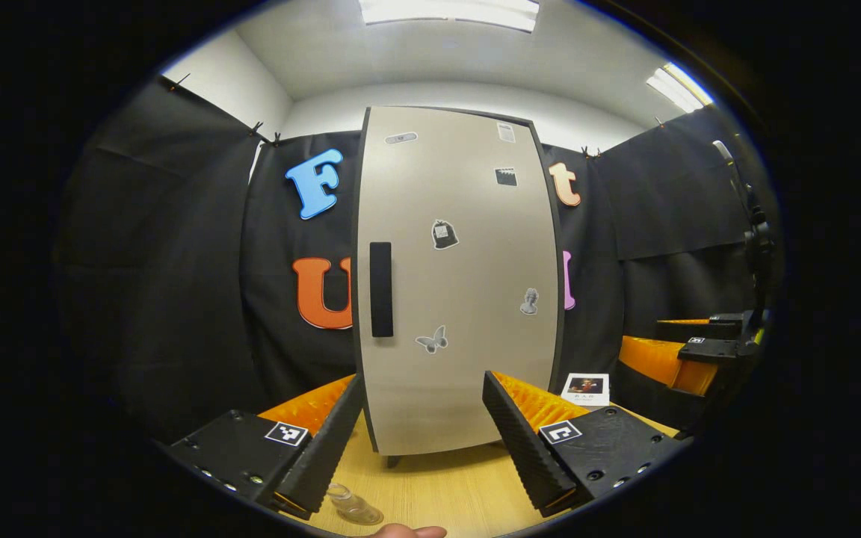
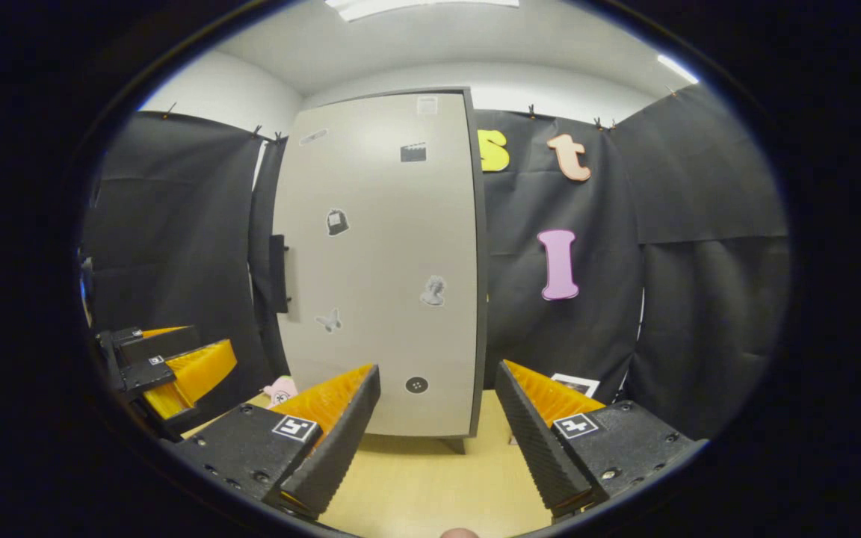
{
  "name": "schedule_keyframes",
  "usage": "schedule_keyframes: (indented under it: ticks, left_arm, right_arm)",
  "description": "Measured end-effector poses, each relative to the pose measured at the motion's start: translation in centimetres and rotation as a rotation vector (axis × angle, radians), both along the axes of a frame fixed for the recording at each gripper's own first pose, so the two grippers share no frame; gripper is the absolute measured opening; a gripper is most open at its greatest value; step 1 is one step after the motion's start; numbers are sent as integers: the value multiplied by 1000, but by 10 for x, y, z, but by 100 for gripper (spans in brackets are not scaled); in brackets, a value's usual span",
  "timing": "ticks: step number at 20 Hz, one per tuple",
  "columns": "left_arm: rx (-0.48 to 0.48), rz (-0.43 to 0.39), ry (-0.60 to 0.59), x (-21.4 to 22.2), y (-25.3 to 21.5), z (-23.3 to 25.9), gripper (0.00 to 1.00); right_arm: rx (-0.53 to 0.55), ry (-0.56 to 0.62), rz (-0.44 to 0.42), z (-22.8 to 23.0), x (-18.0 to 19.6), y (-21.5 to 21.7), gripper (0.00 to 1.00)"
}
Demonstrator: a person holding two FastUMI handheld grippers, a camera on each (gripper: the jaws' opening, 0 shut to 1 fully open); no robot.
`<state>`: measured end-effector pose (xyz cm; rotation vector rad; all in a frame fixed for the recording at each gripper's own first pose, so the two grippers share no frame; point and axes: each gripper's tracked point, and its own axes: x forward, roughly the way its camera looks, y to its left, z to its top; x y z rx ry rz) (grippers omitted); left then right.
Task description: Open the cabinet door with the right hand, grasp the bottle in the cabinet with the left hand and place it on the coaster, then close the cabinet door with the right hand.
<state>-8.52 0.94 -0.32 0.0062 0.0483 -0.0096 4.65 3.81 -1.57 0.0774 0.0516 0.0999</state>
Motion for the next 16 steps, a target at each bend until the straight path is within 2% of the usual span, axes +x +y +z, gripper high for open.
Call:
schedule_keyframes:
  ticks: [10,16]
  left_arm:
    - [16,54,22,1,17,-6,96]
    - [19,50,31,0,18,-8,96]
  right_arm:
    - [6,2,-2,-1,0,3,96]
    - [15,9,4,-4,3,5,96]
